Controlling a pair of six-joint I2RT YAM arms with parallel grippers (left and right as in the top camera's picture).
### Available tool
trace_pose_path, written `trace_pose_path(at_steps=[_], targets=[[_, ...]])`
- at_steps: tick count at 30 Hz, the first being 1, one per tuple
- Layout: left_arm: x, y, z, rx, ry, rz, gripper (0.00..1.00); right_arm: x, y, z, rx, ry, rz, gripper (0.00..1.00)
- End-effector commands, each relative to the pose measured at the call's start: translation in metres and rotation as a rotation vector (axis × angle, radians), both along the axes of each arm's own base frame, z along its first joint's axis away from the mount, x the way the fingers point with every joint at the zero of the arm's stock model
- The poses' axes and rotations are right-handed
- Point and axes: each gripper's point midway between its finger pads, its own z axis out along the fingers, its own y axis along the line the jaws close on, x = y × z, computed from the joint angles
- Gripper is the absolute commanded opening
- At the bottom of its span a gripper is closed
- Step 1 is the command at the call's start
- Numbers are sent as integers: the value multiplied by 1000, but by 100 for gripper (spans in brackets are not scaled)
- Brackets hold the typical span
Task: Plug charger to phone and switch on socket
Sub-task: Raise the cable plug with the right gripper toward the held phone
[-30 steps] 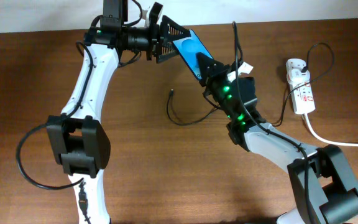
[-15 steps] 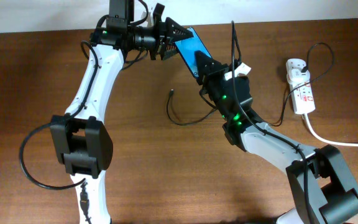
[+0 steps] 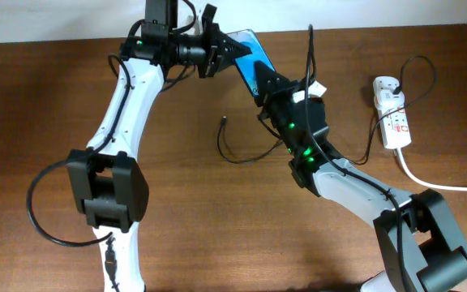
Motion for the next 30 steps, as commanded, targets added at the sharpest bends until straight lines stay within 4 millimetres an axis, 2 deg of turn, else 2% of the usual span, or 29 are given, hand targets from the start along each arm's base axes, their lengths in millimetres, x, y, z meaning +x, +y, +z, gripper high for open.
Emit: trace_pose_path(at_steps=[1,9,10,11,12,13,14,15,18,19,21,22,24,25,28,30], targets=[[-4,-11,-7,19,-10,-17,0,-10,23,9,-87,-59,80,4],[7,7,-7,23,-11,24,0,-10,23,9,-91,-61,80,6],[7,8,-7,22,-11,24,0,-10,23,9,-91,-61,80,13],[7,8,-7,22,-11,24,0,-10,23,9,-91,-61,80,26],[7,8,-7,22,-11,24,0,-10,23,9,-91,-60,80,48],[7,8,-7,22,-11,25,0,-10,23,9,-91,-61,80,63],[8,9,-7,22,-11,26,0,-10,23,9,-91,-61,80,68],[10,13,-7,22,-11,33,0,-8,20,9,-92,-60,74,80],[24,42,-7,29,-31,85,0,-1,6,2,-185,-69,42,98],[31,61,-7,39,-70,108,0,2,-1,-8,-249,-52,31,98],[39,86,-9,47,-81,146,0,3,-7,-31,-326,17,32,98],[45,107,-9,51,-85,182,0,2,-13,-51,-406,71,39,98],[49,130,-12,65,-102,206,0,-3,-13,-72,-582,84,82,98],[47,136,-16,89,-134,194,0,-9,-10,-85,-630,116,120,98],[41,154,-36,177,-104,213,0,-26,9,-97,-755,56,302,98],[43,164,-36,178,-100,232,0,-35,15,-106,-791,64,388,98]])
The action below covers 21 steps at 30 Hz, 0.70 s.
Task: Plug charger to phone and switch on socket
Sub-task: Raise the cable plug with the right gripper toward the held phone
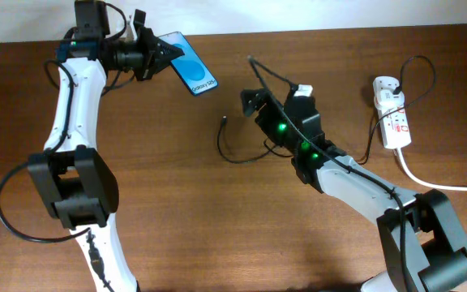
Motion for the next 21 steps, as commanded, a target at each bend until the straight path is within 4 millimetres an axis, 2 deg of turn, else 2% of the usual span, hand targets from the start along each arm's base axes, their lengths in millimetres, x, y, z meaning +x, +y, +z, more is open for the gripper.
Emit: trace_pose_path(at_steps=[1,2,4,7,11,14,17,19,21], targets=[[5,21,4,11,-45,17,0,-12,11,-5,-59,32,129,99],[5,25,4,11,-45,24,0,-13,12,-3,-100,40,157,98],[4,31,2,12,-31,32,0,-11,9,18,-257,89,234,98],[3,31,2,12,-28,32,0,-11,-4,49,-407,118,247,98],[0,30,0,10,-6,32,0,-9,-9,59,-442,116,234,98],[1,31,-2,19,-5,38,0,-9,-10,57,-444,124,235,98],[6,51,-6,58,-22,75,0,-11,-11,43,-429,176,209,99],[7,71,-6,87,-73,77,0,-1,-2,20,-421,197,208,91],[7,85,-7,93,-80,97,0,6,24,-18,-329,253,283,86]])
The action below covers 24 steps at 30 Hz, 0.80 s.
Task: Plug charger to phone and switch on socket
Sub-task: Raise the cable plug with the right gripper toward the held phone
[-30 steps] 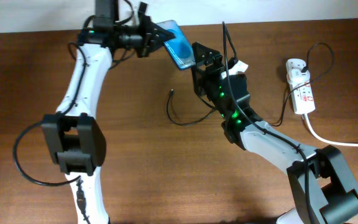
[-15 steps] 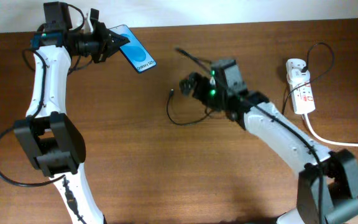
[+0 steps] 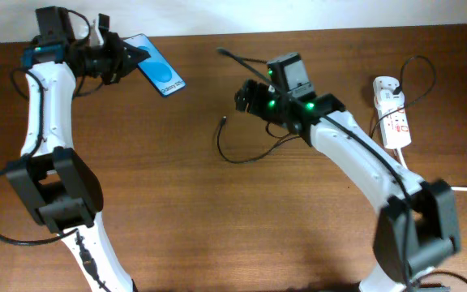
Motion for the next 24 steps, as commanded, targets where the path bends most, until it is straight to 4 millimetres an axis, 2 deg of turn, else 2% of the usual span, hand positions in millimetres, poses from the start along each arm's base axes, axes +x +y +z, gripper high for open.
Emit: trace_pose_path(at_steps=[1,5,7,9,13,15,19,20,22,23,24], targets=[[1,15,5,9,-49,-3,0,3,35,-42,127,96,68,76],[1,15,5,11,-51,-5,0,14,51,-77,110,190,80,72],[1,15,5,10,-48,-5,0,21,60,-85,100,207,91,65],[1,16,3,17,-43,0,0,20,74,-101,94,237,82,58],[1,19,0,36,-32,13,0,19,77,-115,68,244,59,47],[1,19,0,36,-32,12,0,13,79,-132,75,300,25,38],[1,19,0,35,-31,12,0,10,81,-141,64,312,28,37],[1,19,0,36,-31,12,0,8,80,-148,65,334,10,36],[1,19,0,36,-31,12,0,3,82,-168,81,390,-12,32],[1,19,0,36,-31,12,0,2,82,-171,80,395,-11,31],[1,19,0,36,-31,12,0,3,81,-171,78,392,-13,25]])
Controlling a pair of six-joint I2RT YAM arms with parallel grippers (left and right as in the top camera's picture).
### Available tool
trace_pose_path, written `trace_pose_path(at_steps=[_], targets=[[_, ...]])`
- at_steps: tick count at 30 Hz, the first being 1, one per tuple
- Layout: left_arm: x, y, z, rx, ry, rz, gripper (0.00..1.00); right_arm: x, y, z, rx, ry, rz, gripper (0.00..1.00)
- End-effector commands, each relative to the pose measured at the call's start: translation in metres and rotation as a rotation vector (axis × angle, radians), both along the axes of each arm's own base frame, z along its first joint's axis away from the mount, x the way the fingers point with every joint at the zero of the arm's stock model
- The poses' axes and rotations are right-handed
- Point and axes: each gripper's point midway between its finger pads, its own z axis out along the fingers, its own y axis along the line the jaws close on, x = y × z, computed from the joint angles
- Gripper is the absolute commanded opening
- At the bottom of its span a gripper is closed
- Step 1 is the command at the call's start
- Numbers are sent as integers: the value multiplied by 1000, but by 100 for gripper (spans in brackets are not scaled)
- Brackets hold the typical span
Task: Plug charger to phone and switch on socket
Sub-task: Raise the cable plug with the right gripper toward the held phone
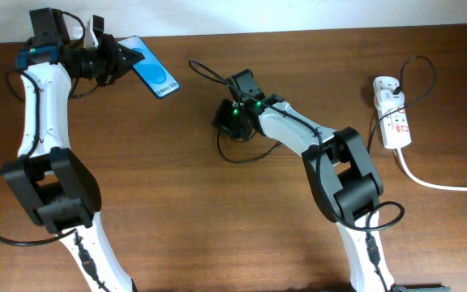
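The blue-screened phone (156, 75) is held off the table at the far left, and my left gripper (128, 60) is shut on its upper end. The black charger cable (237, 157) lies looped on the wood in the middle. Its plug tip (222, 126) lies at the loop's left end. My right gripper (222, 118) is down right over that tip, with its fingers apparently parted. Whether they touch the plug is hidden from above. The white socket strip (393, 113) lies at the right edge with the charger's plug in it.
A white mains lead (428, 180) runs from the socket strip off the right edge. A thin black cable (209, 71) arcs up behind my right wrist. Bare brown table (217, 227) fills the front half.
My right gripper went from above and right of the cable's loop down and left onto the plug tip. The left gripper with the phone shifted slightly left.
Both grippers met at the phone near the back middle. Then the left gripper alone held the phone, further left at each moment, while the right gripper stood free near the cable. Now the right gripper is at the cable's plug tip.
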Motion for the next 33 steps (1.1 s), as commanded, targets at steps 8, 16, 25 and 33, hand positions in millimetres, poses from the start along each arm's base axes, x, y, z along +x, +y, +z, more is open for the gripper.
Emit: trace_pose_path(at_steps=[8,16,25,33], targets=[[0,0,5,-5,-23,-15,0,5,-23,-2,120,-67,259,4],[-4,-3,6,-6,-42,-50,0,2,-52,106,131,-260,364,4],[-14,-58,17,-85,-57,-180,0,-50,-86,206,137,-363,470,4],[-32,-93,45,-223,-173,-361,0,-77,-100,213,311,-373,557,4]])
